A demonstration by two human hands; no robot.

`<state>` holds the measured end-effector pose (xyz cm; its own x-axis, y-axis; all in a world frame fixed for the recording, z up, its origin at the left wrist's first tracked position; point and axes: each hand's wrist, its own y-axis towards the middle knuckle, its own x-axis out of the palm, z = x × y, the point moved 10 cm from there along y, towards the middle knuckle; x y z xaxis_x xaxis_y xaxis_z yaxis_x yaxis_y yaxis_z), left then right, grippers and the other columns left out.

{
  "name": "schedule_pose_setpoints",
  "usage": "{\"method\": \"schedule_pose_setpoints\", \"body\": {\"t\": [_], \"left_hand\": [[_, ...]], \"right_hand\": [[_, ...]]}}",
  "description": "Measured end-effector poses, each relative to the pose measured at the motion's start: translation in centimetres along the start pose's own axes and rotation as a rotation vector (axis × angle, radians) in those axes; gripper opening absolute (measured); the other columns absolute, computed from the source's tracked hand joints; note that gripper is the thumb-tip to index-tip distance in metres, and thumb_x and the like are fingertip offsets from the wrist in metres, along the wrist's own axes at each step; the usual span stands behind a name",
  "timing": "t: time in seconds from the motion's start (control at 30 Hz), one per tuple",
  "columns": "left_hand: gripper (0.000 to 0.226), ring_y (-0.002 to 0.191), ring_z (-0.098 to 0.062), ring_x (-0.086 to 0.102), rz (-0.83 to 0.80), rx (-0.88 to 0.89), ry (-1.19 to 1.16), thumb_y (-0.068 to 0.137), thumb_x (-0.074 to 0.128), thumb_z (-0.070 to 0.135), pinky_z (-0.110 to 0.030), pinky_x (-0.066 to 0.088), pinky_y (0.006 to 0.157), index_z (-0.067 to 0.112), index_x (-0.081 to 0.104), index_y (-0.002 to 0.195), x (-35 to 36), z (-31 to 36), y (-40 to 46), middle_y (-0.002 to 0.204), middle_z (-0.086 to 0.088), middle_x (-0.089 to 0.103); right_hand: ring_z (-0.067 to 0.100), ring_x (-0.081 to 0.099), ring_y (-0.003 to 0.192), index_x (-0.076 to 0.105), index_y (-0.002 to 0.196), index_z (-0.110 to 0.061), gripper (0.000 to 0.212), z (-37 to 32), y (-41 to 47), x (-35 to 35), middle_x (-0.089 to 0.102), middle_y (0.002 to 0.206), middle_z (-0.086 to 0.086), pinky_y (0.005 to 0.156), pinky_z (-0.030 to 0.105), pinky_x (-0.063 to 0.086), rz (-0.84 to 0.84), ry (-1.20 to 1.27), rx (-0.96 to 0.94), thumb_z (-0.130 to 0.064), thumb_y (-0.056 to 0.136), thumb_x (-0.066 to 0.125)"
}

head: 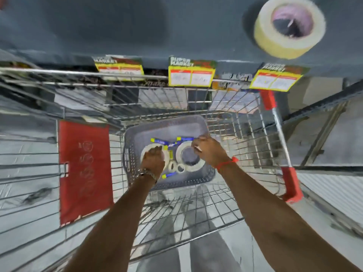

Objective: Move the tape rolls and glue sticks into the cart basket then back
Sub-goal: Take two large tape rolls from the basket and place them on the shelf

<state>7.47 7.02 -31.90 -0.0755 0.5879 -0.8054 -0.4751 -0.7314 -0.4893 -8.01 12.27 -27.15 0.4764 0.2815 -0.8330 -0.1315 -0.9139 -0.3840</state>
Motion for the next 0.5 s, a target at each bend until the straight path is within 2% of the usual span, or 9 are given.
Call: {"method": "schedule_pose_setpoints", "body": {"t": [0.1, 0.17, 0.2, 0.27, 0.33, 0.5], "left_hand": [[0.058, 0.137, -0.028, 0.031, -0.148, -0.030, 0.173, 0.091, 0.047, 0.025, -0.038, 0.022, 0.113, 0.004, 0.024, 0.140, 4.0, -2.5, 0.4, 0.148, -0.017, 0.032], [0.059, 0.141, -0.022, 0.021, -0.165, -0.039, 0.229, 0.092, 0.046, 0.028, -0.038, 0.014, 0.116, 0.008, 0.022, 0.141, 5.2, -3.7, 0.8, 0.152, -0.012, 0.024], [0.057, 0.142, -0.020, 0.017, -0.168, -0.026, 0.253, 0.092, 0.046, 0.029, -0.040, 0.011, 0.116, 0.010, 0.024, 0.141, 5.8, -4.0, 1.0, 0.153, -0.010, 0.021], [0.054, 0.144, -0.019, 0.010, -0.189, -0.006, 0.297, 0.092, 0.045, 0.031, -0.044, 0.007, 0.117, 0.014, 0.027, 0.140, 6.9, -4.6, 0.8, 0.155, -0.007, 0.014], [0.055, 0.144, -0.022, 0.008, -0.174, 0.008, 0.334, 0.092, 0.045, 0.030, -0.046, 0.005, 0.117, 0.015, 0.025, 0.141, 7.6, -5.0, 0.7, 0.156, -0.008, 0.009], [0.061, 0.142, -0.027, 0.013, -0.139, -0.001, 0.300, 0.087, 0.053, 0.030, -0.047, 0.008, 0.117, 0.014, 0.027, 0.140, 8.1, -5.4, 1.0, 0.154, -0.011, 0.013]], "right_hand": [[0.033, 0.052, 0.120, 0.058, 0.118, 0.002, 0.040, 1.0, 1.3, 6.7, 0.058, 0.126, 0.023, 0.100, 0.032, 0.037, -0.264, 0.119, 0.106, -0.016, 0.083, 0.066], [0.033, 0.040, 0.133, 0.050, 0.128, 0.000, 0.060, 1.5, 1.4, 10.7, 0.046, 0.140, 0.021, 0.110, 0.034, 0.032, -0.395, 0.112, 0.146, -0.023, 0.078, 0.072], [0.034, 0.040, 0.133, 0.049, 0.129, -0.002, 0.061, 1.8, 1.3, 11.8, 0.046, 0.140, 0.021, 0.110, 0.036, 0.034, -0.422, 0.099, 0.157, -0.022, 0.077, 0.073], [0.037, 0.052, 0.121, 0.053, 0.123, -0.008, 0.050, 1.9, 1.0, 12.6, 0.055, 0.130, 0.019, 0.100, 0.041, 0.044, -0.404, -0.007, 0.141, -0.022, 0.078, 0.070], [0.036, 0.056, 0.113, 0.055, 0.118, -0.011, 0.043, 1.8, 1.0, 12.7, 0.060, 0.122, 0.017, 0.094, 0.041, 0.046, -0.376, -0.180, 0.090, -0.028, 0.081, 0.065], [0.032, 0.046, 0.123, 0.048, 0.125, -0.012, 0.050, 1.5, 1.2, 14.0, 0.057, 0.127, 0.014, 0.103, 0.040, 0.035, -0.339, -0.350, 0.010, -0.032, 0.082, 0.064]]}}
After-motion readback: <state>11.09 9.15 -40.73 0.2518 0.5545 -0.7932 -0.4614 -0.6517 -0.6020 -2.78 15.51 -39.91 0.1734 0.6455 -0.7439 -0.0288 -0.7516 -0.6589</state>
